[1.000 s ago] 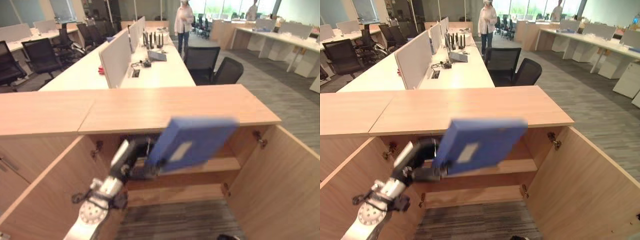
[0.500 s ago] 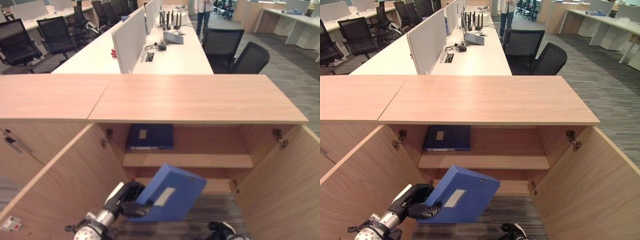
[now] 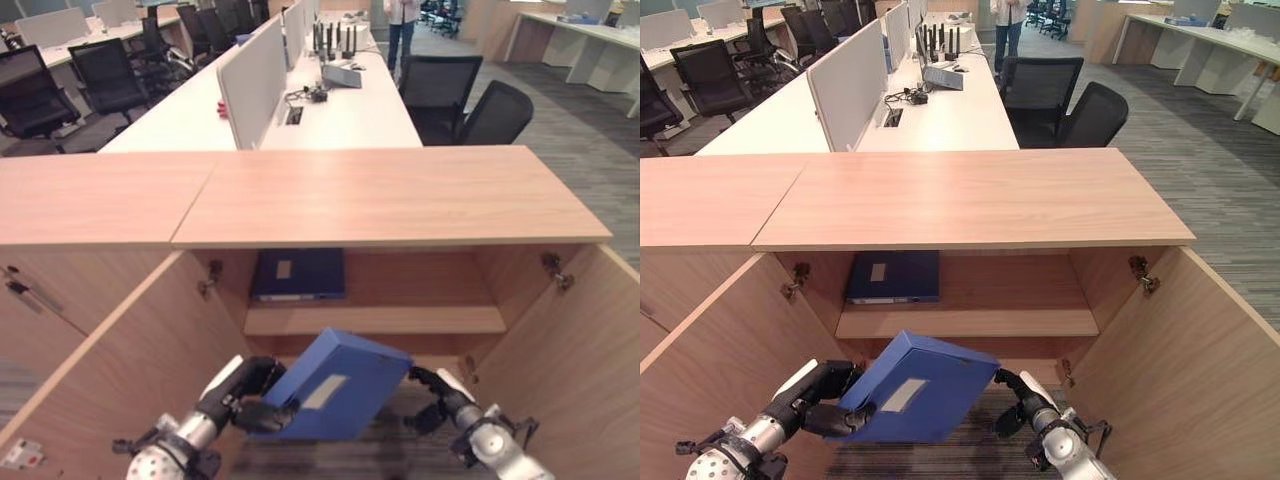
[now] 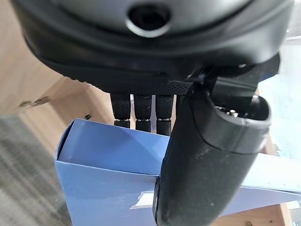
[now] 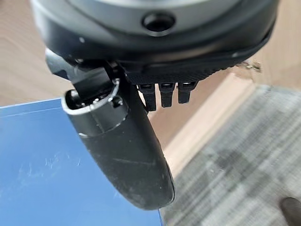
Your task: Put the empty folder in the office cabinet
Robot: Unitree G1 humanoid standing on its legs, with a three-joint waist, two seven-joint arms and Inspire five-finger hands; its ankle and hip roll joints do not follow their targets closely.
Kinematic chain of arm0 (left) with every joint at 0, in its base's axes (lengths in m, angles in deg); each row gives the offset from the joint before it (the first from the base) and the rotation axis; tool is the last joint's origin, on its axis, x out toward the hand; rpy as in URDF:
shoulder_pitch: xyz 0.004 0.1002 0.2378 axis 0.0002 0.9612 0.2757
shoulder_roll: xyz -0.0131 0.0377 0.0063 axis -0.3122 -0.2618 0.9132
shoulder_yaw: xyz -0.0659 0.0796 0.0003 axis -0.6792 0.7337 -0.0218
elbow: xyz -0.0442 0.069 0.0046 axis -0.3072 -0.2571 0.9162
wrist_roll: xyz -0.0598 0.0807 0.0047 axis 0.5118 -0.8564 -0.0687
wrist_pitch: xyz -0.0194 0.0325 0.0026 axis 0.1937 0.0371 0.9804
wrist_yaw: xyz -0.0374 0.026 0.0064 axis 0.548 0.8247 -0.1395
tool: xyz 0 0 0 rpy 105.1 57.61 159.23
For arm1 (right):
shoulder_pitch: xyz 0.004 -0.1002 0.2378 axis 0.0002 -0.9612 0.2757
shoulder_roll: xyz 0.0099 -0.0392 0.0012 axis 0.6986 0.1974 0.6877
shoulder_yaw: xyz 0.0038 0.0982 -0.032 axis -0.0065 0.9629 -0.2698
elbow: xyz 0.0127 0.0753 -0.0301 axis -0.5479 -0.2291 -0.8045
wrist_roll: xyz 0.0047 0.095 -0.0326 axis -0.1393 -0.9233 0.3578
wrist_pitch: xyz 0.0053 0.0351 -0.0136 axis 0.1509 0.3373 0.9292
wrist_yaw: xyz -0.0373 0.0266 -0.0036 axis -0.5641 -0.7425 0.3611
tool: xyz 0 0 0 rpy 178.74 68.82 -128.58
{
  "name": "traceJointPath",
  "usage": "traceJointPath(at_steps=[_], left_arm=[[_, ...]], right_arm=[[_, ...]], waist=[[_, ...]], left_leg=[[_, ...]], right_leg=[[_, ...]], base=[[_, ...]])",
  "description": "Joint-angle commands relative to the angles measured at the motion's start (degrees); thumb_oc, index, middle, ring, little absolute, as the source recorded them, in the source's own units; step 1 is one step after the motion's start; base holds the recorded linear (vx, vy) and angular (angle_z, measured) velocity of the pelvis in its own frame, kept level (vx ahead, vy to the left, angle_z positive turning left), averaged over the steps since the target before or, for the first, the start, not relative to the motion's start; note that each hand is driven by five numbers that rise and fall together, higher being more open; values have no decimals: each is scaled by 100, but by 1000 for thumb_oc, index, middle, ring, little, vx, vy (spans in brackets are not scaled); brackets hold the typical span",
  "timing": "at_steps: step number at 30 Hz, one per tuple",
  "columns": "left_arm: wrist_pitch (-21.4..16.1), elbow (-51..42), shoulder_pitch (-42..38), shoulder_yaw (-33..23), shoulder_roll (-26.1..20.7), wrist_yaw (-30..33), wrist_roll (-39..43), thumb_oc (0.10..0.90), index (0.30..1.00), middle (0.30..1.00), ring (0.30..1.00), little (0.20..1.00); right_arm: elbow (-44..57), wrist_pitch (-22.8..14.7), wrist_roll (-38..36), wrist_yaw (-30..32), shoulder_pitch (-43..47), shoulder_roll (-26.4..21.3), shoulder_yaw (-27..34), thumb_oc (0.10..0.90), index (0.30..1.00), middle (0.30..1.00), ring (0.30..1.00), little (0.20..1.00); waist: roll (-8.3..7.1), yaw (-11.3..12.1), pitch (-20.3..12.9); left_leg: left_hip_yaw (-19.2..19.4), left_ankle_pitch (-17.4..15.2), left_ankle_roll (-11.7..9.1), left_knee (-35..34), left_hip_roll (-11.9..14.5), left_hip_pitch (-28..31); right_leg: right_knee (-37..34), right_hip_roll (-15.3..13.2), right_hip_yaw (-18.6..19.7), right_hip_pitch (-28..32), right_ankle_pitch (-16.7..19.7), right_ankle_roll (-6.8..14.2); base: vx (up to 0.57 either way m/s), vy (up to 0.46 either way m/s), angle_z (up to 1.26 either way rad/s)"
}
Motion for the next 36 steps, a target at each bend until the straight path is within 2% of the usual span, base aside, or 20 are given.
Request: traceJointPath(at_steps=[1, 12, 19, 29, 33, 36], left_arm=[[-670, -705, -389, 40, -378, -77, 63, 400, 300, 300, 300, 300], [-619, -465, -145, -374, -174, -9, -407, 400, 300, 300, 300, 300], [-614, -525, -117, -458, -249, -119, -480, 400, 300, 300, 300, 300], [-532, -460, 138, -913, -251, -170, -639, 400, 300, 300, 300, 300], [-549, -573, 72, -844, -289, -225, -545, 400, 300, 300, 300, 300], [-574, -712, -111, -691, -337, -231, -494, 400, 300, 300, 300, 300]], right_arm=[[704, -632, 108, 48, 898, 93, -295, 800, 900, 900, 900, 900], [1070, -542, 267, -137, 510, -173, -3, 800, 900, 900, 900, 900], [1147, -463, 329, -111, 518, -326, 253, 800, 900, 900, 900, 900], [1206, -223, 269, -46, 111, -698, 1161, 800, 900, 900, 900, 900], [1334, -244, 227, -8, 177, -722, 1227, 800, 900, 900, 900, 900], [1478, -336, 139, -71, 357, -671, 1047, 800, 900, 900, 900, 900]], waist=[[-198, -31, -85], [-214, -28, -107], [-212, -30, -136], [-257, -80, -141], [-260, -80, -138], [-265, -76, -148]], left_leg=[[-169, -377, -63, -19, -16, -14], [-183, -378, -64, -19, -17, -32], [-170, -381, -65, -19, -18, -28], [-167, -382, -72, -19, -2, -26], [-157, -386, -71, -19, 2, -24], [-143, -386, -72, -19, 2, -19]], right_leg=[[48, -390, 67, 386, -620, 565], [48, -397, 35, 397, -639, 562], [48, -399, 32, 392, -644, 563], [48, -384, 43, 388, -649, 544], [48, -378, 51, 387, -649, 541], [48, -368, 65, 389, -652, 540]], base=[[0, 0, 0], [0, 0, 0], [0, 0, 0], [0, 0, 0], [0, 0, 0], [0, 0, 0]])
